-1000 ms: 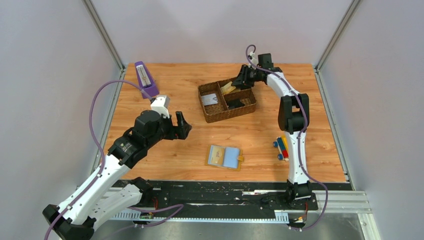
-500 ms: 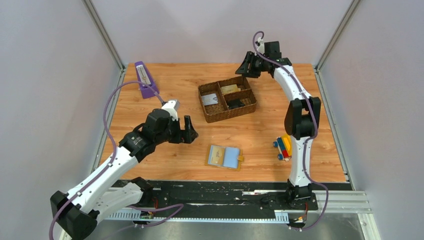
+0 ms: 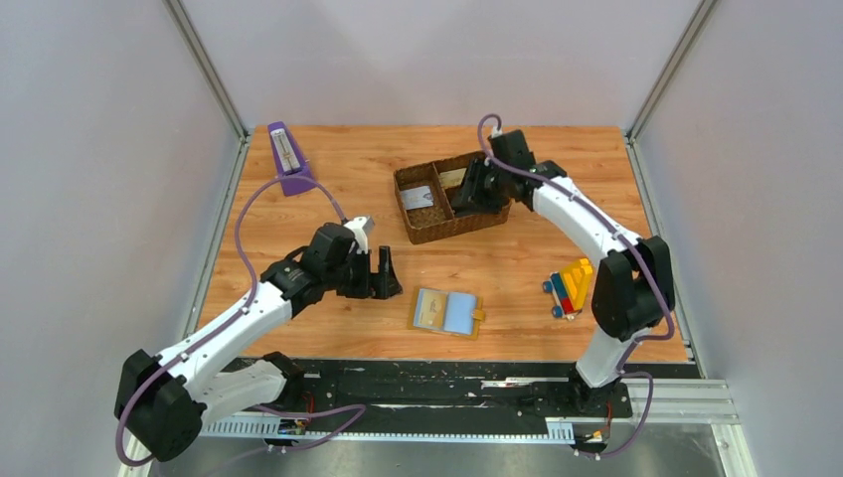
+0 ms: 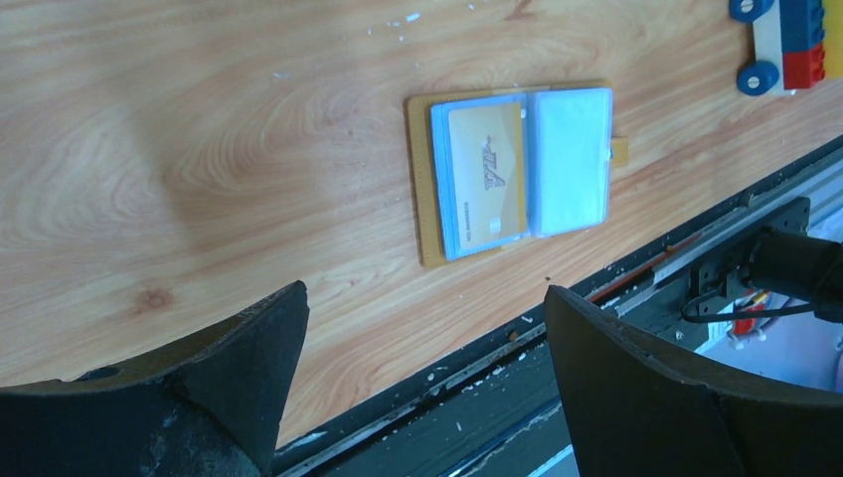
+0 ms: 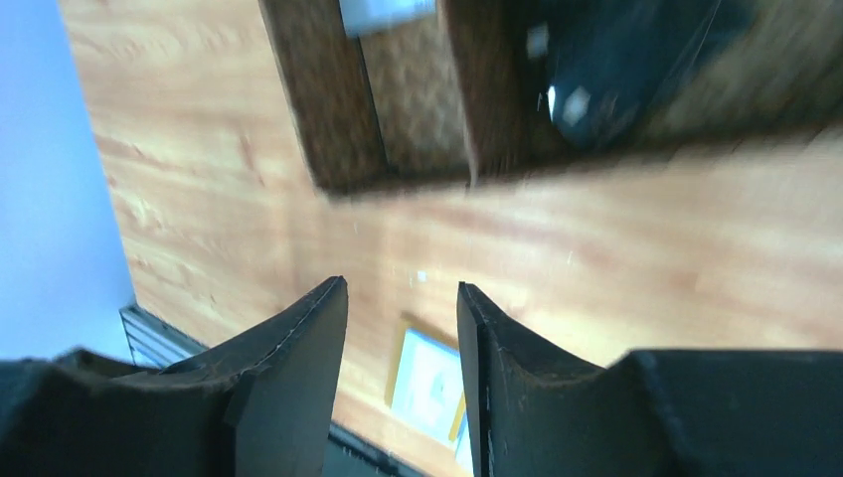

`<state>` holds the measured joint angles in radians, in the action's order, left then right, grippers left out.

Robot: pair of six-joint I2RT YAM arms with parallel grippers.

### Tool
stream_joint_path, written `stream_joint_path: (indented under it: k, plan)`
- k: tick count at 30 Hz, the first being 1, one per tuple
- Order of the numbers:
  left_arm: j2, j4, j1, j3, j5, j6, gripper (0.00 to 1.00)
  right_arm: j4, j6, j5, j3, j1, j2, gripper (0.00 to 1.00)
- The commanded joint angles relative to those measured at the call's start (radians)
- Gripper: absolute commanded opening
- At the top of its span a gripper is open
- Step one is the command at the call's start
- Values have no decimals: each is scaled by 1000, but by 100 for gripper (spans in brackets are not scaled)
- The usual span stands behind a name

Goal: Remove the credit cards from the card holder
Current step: Remove the credit card from the card holder.

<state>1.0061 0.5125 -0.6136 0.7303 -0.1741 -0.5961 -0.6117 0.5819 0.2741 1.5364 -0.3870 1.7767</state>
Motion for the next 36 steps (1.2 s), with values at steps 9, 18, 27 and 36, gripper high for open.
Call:
stream_joint_path:
  k: [9,18,27,36]
  plan:
    - [110,-183,-1,-67,-165,-63,85,145,272,-70,-507,-278,-364,39]
    - [182,-280,0,-111,-207,-134,73,276,379,-55,-630,-434,-330,34]
    - [206,-344,0,-146,-233,-174,65,357,391,-80,-672,-453,-223,29]
    - [225,-393,-1,-164,-263,-187,57,347,413,-136,-714,-482,-179,28]
